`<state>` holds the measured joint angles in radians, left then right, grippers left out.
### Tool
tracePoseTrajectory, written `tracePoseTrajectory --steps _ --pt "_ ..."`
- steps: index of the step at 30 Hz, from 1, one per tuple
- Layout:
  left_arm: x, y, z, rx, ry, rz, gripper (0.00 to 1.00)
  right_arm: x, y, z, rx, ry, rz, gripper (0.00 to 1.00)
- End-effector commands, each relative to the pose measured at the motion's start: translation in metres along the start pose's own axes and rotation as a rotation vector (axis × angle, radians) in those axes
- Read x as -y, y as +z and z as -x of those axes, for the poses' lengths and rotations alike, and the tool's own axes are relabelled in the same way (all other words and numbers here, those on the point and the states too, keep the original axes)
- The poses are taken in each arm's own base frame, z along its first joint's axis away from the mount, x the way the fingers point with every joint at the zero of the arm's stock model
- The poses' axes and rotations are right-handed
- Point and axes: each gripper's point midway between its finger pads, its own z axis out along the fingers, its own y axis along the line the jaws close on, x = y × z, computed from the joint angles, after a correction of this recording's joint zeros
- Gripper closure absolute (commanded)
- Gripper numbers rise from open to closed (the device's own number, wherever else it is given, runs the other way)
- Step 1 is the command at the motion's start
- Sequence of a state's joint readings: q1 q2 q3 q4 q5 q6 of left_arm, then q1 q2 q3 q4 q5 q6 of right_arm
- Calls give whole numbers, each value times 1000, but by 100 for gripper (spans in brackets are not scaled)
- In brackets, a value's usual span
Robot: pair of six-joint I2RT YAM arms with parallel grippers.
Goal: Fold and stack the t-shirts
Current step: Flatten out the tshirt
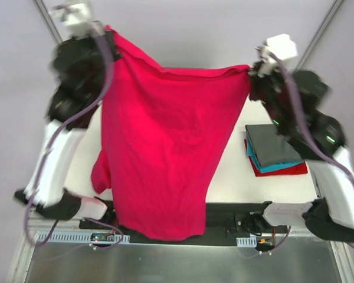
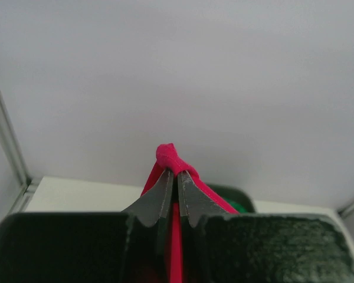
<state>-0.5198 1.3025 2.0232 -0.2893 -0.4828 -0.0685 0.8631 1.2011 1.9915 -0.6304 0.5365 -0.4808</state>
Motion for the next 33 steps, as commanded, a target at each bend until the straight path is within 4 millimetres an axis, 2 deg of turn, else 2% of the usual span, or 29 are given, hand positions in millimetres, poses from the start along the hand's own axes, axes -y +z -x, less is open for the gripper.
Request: tracePoseTrajectory --steps 1,4,5,6,8,10,12,13,15,16,17,18,19,21,22,23,25,26,27,30,32,33 --pt "-17 93 -141 -237 106 124 100 34 70 -113 -329 -26 -248 98" --pt "-28 134 -237 -391 162 171 100 37 101 -204 -534 104 -217 97" --pt "-28 146 -283 -464 185 166 100 37 109 -231 -595 163 -204 97" --pt "-26 151 -317 -522 191 149 100 38 116 -260 -659 211 -198 96" --pt "-18 152 -370 -619 168 95 97 40 125 -309 -768 254 -207 95" --pt "-8 148 -409 -698 127 45 85 41 129 -349 -855 291 -229 95" --pt "-2 141 -435 -761 98 0 55 44 130 -380 -930 312 -266 94" --pt "0 135 -445 -789 84 -11 37 47 129 -390 -955 320 -284 92" --pt "1 123 -450 -823 57 -21 24 50 125 -405 -1004 332 -322 91" --pt "0 115 -450 -835 40 -18 13 52 120 -410 -1024 327 -343 86" --pt "1 108 -446 -843 22 -22 9 54 117 -411 -1032 325 -358 76" --pt "3 98 -442 -855 6 -37 1 56 114 -411 -1034 319 -368 59" --pt "4 86 -435 -866 -11 -49 1 57 112 -409 -1030 314 -376 50" --pt "0 57 -426 -885 -36 -33 1 61 106 -404 -1022 301 -397 39" --pt "-1 41 -408 -868 -61 -30 1 63 103 -402 -1017 293 -407 35" --pt "-6 19 -412 -897 -78 -11 1 65 100 -398 -1010 280 -422 29" --pt "-15 -25 -414 -941 -131 11 1 62 94 -390 -990 225 -410 27" --pt "-25 -58 -428 -995 -145 35 1 55 92 -388 -979 197 -378 26" --pt "-29 -83 -433 -1021 -165 45 1 43 93 -387 -966 170 -314 25" --pt "-45 -149 -453 -1098 -237 94 1 -18 95 -391 -945 182 -22 22" --pt "-58 -191 -470 -1151 -299 150 1 -52 90 -409 -981 205 99 20" --pt "-64 -207 -478 -1174 -324 180 1 -62 90 -417 -991 206 114 20"
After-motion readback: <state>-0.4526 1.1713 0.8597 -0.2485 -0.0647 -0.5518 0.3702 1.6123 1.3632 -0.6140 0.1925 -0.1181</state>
